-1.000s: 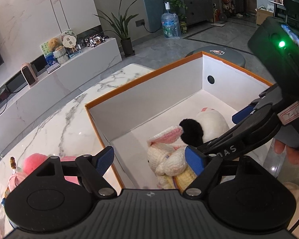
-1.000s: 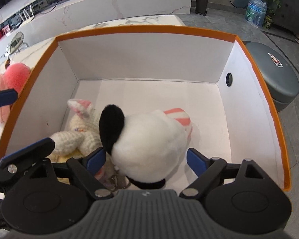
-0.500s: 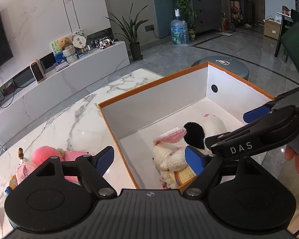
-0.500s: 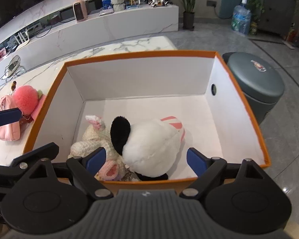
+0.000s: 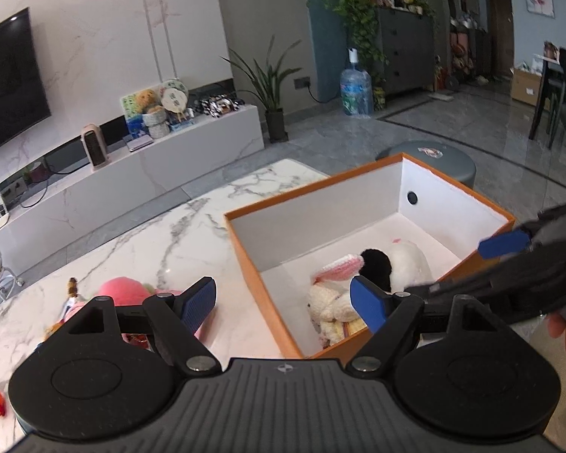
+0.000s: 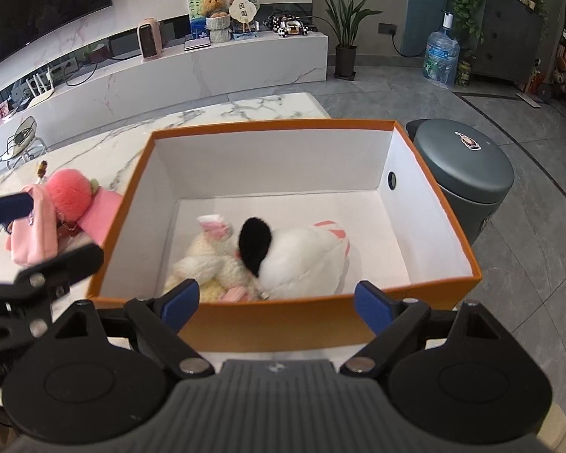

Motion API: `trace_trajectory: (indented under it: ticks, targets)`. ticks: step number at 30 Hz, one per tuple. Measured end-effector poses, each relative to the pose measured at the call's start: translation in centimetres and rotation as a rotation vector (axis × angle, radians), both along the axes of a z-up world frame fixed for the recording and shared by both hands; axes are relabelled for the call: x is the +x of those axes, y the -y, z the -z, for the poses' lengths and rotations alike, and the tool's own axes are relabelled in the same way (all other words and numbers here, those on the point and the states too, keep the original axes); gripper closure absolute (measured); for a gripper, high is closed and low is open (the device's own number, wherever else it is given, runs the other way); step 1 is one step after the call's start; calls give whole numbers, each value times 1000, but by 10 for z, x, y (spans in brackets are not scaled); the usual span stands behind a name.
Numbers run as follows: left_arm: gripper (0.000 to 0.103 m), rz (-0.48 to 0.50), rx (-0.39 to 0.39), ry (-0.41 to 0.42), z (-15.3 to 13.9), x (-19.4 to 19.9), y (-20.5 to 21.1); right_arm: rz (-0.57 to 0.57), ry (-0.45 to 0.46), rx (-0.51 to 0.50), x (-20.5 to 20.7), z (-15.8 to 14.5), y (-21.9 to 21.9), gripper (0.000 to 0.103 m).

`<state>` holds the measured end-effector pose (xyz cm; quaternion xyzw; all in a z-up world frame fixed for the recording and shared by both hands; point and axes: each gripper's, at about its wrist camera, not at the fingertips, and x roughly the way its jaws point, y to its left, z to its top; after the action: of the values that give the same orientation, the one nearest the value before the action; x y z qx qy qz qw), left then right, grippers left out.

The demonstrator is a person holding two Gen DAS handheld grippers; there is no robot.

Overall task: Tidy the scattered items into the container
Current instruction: 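Withdraw both tools from the box toward the remaining toys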

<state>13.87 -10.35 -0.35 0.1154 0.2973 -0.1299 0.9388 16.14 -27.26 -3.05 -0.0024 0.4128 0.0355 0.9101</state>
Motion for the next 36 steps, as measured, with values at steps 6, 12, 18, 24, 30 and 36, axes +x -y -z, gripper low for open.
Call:
trace_trajectory:
  ticks: [6, 12, 18, 24, 30, 36]
  targets:
    - [10, -44, -46, 32, -10, -15, -19, -29, 6, -23, -21, -4, -20, 10]
    - [10, -82, -77, 46, -14, -27, -37, -87, 15, -51, -40, -7, -48, 9]
    - [10, -138, -115, 67, -19, -40, -66, -149, 15, -81, -55, -9, -80, 9]
    - [10, -199, -161, 71, -22, -49, -98, -213, 25, -121, -66, -13, -115, 8]
    - [10, -244, -197, 67, -19, -59, -131, -277, 42, -169, -77, -16, -154, 8]
    - [10, -295, -218, 64, -14, -70, -163, -299, 81, -199, -83, -19, -191, 8]
